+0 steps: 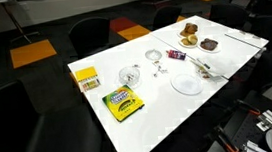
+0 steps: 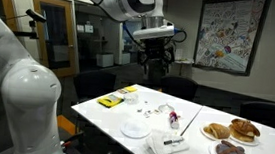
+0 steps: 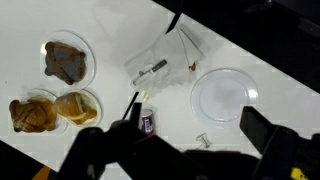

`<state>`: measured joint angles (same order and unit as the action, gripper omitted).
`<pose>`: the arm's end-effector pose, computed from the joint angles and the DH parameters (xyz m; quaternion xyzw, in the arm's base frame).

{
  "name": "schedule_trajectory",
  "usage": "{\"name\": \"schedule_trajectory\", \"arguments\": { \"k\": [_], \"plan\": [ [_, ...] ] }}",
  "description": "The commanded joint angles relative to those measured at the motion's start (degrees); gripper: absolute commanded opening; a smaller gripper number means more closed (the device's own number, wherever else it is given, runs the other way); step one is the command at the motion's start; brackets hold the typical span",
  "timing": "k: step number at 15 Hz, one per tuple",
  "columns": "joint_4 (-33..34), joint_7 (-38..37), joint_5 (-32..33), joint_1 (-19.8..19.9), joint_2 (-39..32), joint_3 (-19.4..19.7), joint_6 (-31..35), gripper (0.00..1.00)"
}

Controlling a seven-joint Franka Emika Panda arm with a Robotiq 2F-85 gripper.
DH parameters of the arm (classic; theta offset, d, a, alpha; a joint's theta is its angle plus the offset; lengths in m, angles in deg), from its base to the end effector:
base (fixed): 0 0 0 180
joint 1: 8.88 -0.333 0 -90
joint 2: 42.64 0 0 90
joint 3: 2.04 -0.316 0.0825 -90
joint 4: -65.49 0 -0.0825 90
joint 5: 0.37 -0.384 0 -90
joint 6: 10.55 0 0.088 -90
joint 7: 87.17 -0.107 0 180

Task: Put the container with the red lid upright.

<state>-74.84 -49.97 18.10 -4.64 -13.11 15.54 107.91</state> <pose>0.3728 -0.1752 0.4851 0.9722 0.2148 0.0196 0.0916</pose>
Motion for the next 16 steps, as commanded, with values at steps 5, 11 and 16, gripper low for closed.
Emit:
{"name": "schedule_trajectory", "arguments": {
  "k": [5,11,16],
  "plan": [
    [10.1,22.0,0.1,2.8,-14.8,8.8,6.9,1.0],
    [22.3,49.1,-16.7,-9.9,-27.7,21.8,4.1,1.0],
    [20.8,46.9,-15.7,-3.2,-27.1,14.5,5.9,1.0]
  ]
}}
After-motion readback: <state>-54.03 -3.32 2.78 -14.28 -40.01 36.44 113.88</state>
